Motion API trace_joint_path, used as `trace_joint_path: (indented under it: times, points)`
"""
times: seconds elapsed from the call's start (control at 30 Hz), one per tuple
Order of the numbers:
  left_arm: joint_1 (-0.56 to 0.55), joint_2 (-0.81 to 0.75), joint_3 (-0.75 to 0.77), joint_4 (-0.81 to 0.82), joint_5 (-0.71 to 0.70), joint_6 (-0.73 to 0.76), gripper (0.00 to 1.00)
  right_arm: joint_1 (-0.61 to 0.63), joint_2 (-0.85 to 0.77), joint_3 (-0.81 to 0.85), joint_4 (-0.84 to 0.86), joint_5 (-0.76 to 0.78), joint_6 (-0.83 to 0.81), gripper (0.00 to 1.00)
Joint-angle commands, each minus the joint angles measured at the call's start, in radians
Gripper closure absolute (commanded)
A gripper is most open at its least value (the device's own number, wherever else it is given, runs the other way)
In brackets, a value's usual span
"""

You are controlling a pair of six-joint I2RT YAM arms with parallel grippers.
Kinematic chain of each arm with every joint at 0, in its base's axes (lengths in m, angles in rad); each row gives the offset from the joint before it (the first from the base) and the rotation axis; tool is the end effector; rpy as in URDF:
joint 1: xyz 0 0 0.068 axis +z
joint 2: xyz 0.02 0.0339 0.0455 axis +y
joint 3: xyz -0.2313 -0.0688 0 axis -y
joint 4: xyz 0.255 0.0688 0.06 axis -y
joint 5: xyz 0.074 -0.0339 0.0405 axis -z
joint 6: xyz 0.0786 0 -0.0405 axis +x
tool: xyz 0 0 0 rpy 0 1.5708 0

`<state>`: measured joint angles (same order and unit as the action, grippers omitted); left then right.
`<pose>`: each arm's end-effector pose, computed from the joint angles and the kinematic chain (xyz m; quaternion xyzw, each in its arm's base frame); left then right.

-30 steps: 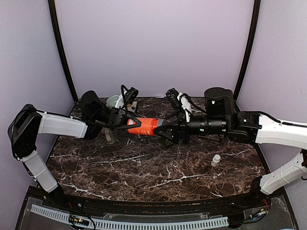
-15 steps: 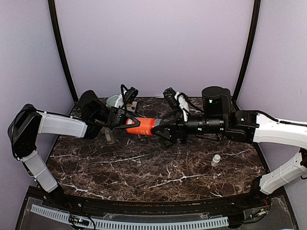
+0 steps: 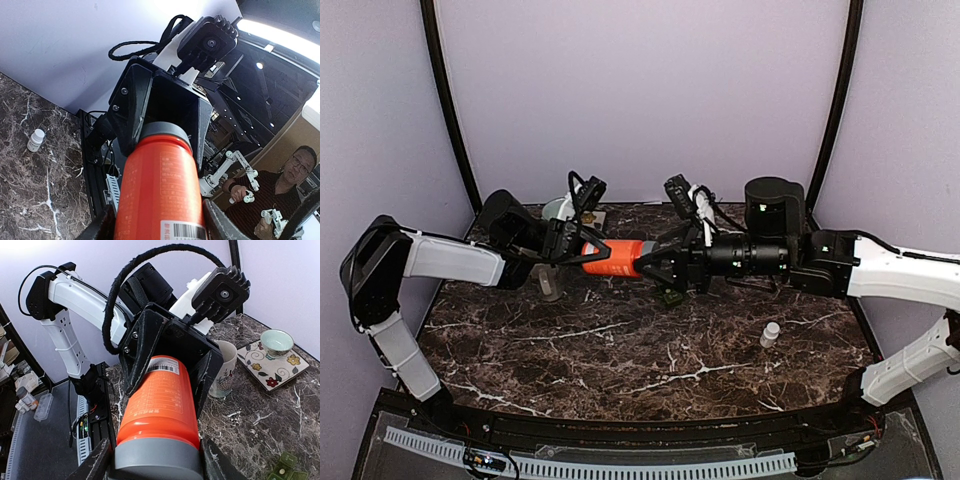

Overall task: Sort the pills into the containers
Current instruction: Close the lid of the pill bottle on the pill bottle.

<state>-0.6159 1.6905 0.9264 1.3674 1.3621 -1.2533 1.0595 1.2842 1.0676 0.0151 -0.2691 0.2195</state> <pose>0.2393 -0.2636 0.2613 0.4161 0.5178 -0.7272 0.1731 0.1595 0.3271 0.3092 -0.3905 0.6663 0.4574 0.4408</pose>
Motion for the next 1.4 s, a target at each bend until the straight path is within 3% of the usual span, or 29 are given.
trace_joint_path:
  times: [0.0, 0.33, 1.37]
  points:
    - [-0.04, -0.041, 0.047, -0.014, -0.008, 0.082, 1.0, 0.002, 0.046, 0.033, 0.018, -0.006, 0.033, 0.8]
    - [-0.085, -0.168, 0.101, -0.647, -0.067, 0.595, 1.0, -0.009, 0.071, 0.05, 0.05, -0.025, 0.125, 0.81]
    - [-0.105, -0.317, 0.118, -0.951, -0.303, 0.983, 1.0, -0.098, 0.195, 0.122, 0.197, -0.232, 0.677, 0.85]
